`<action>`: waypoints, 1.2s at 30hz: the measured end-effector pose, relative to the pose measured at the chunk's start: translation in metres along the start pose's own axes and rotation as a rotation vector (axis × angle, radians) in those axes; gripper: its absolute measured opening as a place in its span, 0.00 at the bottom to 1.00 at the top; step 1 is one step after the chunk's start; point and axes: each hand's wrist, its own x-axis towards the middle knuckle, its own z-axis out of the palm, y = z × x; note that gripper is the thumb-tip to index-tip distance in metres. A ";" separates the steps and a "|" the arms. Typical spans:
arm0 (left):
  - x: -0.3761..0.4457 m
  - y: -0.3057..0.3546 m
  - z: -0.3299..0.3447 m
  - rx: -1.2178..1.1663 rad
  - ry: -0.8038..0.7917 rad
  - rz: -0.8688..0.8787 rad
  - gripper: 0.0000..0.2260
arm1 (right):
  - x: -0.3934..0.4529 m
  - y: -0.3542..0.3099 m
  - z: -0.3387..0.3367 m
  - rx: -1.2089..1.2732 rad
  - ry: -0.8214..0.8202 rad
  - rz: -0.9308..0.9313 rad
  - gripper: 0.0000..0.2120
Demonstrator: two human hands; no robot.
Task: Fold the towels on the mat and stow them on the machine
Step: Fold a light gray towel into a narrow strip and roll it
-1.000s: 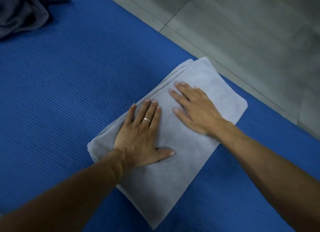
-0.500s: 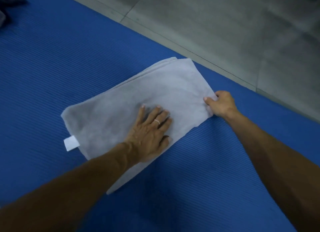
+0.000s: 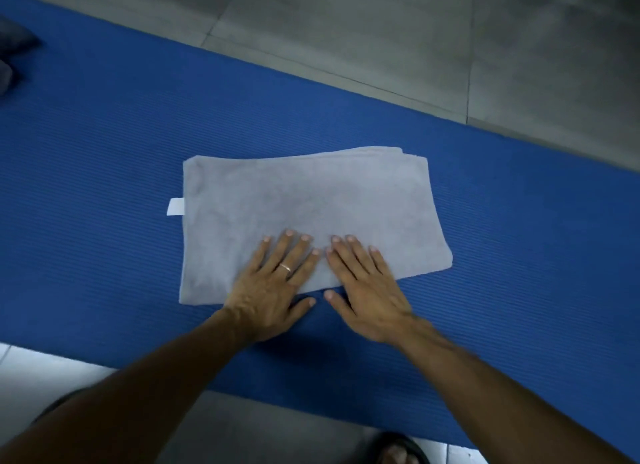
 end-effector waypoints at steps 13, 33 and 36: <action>-0.023 -0.067 -0.051 -0.094 0.075 -0.013 0.28 | -0.012 0.052 -0.028 -0.064 0.016 0.013 0.37; 0.043 -0.108 -0.080 0.036 0.047 -0.315 0.14 | 0.096 0.067 -0.123 -0.075 -0.182 0.288 0.06; 0.054 -0.108 -0.079 0.159 0.068 -0.311 0.11 | 0.102 0.074 -0.114 -0.105 -0.128 0.325 0.04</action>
